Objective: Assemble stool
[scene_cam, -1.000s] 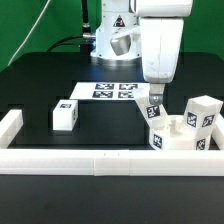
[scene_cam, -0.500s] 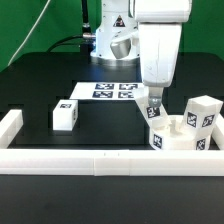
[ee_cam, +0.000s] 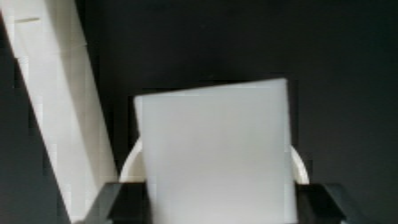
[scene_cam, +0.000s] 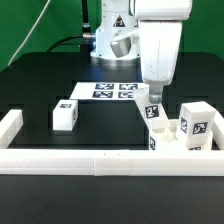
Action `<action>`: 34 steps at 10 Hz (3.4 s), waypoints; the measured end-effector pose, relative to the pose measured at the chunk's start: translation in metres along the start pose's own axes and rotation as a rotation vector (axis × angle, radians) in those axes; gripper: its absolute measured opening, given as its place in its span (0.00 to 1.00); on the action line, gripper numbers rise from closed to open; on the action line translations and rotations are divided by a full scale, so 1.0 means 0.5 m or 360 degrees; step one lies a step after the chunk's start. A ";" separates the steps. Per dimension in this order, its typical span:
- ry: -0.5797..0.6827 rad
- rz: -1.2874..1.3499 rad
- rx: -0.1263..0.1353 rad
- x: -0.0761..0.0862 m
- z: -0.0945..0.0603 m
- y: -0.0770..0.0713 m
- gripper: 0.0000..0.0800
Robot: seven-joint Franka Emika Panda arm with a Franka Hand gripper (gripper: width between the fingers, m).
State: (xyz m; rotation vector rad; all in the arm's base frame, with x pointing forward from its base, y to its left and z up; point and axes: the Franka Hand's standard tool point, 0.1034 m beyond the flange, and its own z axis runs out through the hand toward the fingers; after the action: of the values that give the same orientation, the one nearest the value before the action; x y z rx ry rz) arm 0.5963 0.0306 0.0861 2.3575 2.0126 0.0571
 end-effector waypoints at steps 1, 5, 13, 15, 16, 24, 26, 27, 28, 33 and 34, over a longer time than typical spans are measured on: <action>0.0000 0.0010 0.0000 0.000 0.000 0.000 0.43; 0.0017 0.0894 0.0002 0.015 0.001 0.001 0.43; 0.0087 0.1954 0.0022 0.031 0.008 -0.002 0.43; 0.0110 0.2275 0.0060 0.041 0.008 -0.005 0.43; 0.0132 0.2501 0.0094 0.042 0.009 -0.005 0.43; 0.0171 0.3326 0.0197 0.053 0.012 -0.009 0.43; 0.0169 0.3662 0.0249 0.053 0.013 -0.010 0.43; 0.0170 0.3815 0.0293 0.051 0.014 -0.010 0.43; 0.0163 0.3947 0.0320 0.053 0.014 -0.011 0.43; 0.0091 0.4730 0.0404 0.064 0.013 -0.013 0.43; 0.0086 0.4814 0.0424 0.064 0.013 -0.013 0.43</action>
Offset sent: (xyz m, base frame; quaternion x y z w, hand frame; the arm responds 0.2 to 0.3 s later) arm -0.0021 0.0071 -0.0137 0.0144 0.0022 0.2727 0.9620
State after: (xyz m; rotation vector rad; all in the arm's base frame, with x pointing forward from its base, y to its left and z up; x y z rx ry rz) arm 0.5954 0.0632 0.0794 -2.0357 2.1348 0.0646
